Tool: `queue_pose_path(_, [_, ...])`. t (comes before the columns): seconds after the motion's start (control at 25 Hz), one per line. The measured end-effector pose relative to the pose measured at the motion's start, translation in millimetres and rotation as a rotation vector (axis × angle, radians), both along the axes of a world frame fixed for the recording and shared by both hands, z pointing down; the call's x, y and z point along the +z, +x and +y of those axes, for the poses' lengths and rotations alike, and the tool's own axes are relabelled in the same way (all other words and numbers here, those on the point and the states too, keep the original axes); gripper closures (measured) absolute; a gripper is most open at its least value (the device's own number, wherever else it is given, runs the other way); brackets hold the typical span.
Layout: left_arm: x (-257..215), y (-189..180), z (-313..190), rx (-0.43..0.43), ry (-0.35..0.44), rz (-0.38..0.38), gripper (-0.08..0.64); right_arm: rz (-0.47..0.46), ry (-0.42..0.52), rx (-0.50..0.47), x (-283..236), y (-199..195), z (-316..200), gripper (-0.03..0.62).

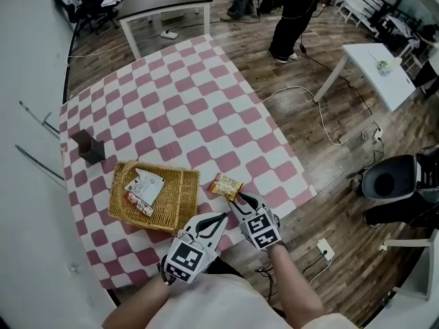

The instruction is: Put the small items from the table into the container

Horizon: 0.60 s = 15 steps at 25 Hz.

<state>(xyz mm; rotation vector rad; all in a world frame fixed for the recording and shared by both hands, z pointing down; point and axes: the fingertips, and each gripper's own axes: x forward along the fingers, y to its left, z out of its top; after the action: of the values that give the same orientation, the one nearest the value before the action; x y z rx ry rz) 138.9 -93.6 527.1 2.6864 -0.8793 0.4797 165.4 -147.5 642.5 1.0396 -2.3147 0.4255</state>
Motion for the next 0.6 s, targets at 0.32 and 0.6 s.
queue_pose_path(0.32, [9,1,-6,-0.013,-0.023,-0.012,0.568,0.035,-0.035,-0.035,17,0,-9,0.372])
queue_pose_path(0.6, [14,0,-10,-0.024,-0.039,-0.014,0.568,0.064,-0.052,-0.082,27,-3,-18,0.313])
